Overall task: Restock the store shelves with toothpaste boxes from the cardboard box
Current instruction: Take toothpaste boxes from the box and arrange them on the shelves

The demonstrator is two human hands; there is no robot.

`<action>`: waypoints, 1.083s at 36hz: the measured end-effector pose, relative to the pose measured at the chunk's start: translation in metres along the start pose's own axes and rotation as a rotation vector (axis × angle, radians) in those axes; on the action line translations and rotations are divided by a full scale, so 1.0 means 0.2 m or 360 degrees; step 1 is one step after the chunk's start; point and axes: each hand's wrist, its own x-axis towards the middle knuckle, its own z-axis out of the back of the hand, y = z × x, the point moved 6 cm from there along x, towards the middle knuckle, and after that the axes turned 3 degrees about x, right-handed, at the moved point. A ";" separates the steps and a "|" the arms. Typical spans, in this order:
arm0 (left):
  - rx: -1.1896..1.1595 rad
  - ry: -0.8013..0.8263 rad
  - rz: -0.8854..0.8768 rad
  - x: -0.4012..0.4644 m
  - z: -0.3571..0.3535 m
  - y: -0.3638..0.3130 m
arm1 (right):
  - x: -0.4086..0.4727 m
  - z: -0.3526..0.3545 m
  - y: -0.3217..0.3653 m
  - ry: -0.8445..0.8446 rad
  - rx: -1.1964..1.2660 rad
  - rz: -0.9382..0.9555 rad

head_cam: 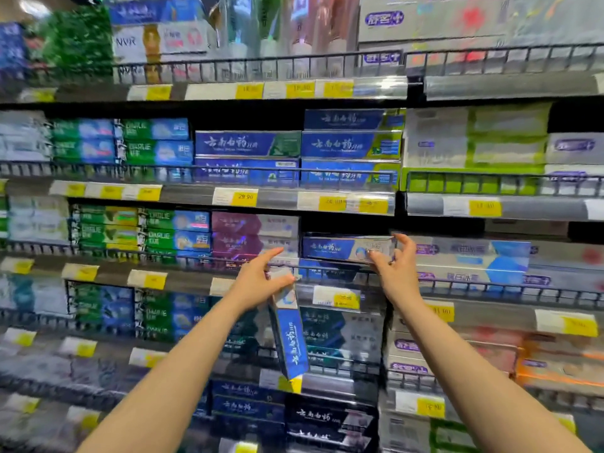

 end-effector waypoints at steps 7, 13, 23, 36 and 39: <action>-0.0060 0.0145 -0.0133 0.09 -0.13 -0.05 | -0.01 0.05 -0.04 -0.0168 -0.0236 0.0048; -0.0060 0.0183 -0.0174 0.14 -0.18 -0.05 | 0.00 0.04 -0.02 -0.0266 -0.0343 0.0085; -0.0041 0.0265 -0.0241 0.17 -0.23 0.00 | -0.05 0.03 -0.05 -0.0253 -0.0551 0.0204; 0.0062 0.0346 -0.0158 0.22 -0.29 0.02 | -0.10 -0.06 -0.06 0.0085 -0.1758 0.0944; 0.0080 0.0358 -0.0150 0.22 -0.29 0.03 | -0.09 -0.10 -0.05 0.0135 -0.1807 0.0958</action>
